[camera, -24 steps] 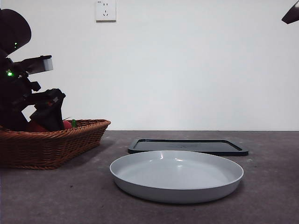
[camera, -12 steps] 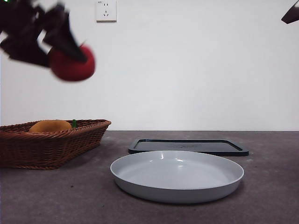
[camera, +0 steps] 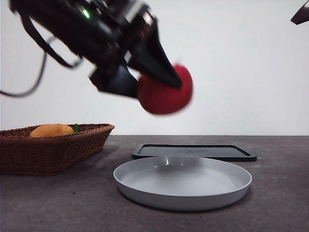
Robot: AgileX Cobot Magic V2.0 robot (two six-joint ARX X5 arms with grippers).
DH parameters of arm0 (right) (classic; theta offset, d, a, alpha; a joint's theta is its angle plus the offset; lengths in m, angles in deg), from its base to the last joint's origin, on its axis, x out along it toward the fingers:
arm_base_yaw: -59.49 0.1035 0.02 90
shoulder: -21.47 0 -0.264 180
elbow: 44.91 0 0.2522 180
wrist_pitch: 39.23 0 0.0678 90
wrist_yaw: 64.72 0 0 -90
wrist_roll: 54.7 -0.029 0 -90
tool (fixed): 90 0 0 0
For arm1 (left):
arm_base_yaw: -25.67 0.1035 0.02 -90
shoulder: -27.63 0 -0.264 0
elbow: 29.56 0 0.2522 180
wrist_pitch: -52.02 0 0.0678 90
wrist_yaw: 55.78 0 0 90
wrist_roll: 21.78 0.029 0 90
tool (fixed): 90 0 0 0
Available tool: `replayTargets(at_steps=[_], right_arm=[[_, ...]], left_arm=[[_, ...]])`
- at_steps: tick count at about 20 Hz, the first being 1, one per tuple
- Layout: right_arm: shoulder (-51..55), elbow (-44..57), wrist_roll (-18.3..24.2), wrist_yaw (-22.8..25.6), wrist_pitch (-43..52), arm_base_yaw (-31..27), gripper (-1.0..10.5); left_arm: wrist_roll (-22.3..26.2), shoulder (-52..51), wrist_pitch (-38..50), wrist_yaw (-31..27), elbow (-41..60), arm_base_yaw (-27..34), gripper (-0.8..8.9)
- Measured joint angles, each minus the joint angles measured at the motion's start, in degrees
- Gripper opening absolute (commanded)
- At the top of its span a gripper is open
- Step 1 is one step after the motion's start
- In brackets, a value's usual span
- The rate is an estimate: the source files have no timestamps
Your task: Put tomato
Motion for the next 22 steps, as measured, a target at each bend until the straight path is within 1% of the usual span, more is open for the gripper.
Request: replayTargets(at_steps=[4,6,14,16,18,19,22], right_arm=[[0.0,0.0,0.0,0.0,0.0,0.0,4.3],[0.0,0.0,0.0,0.0,0.0,0.0,4.3],[0.0,0.0,0.0,0.02,0.0,0.0,4.3],[0.0,0.0,0.0,0.02,0.0,0.0,4.3],[0.0,0.0,0.0,0.02,0.0,0.0,4.3],[0.0,0.0,0.0,0.02,0.0,0.0,4.3],[0.0,0.0,0.0,0.02,0.0,0.0,4.3]], left_arm=[[0.0,7.52,4.22,-0.02,0.0,-1.55,2.66],[0.0,9.86,4.79,-0.15,0.0,-1.75,2.66],[0.0,13.81,4.94,-0.33,0.0,-1.79,2.68],[0.02,13.81,4.9,-0.37,0.0,-1.79,3.01],[0.0,13.81,4.72,-0.37,0.0,-1.79,4.53],[0.0,13.81,4.55,-0.42,0.0,-1.81,4.8],[0.0,13.81,4.52,-0.48,0.0,-2.08,4.79]])
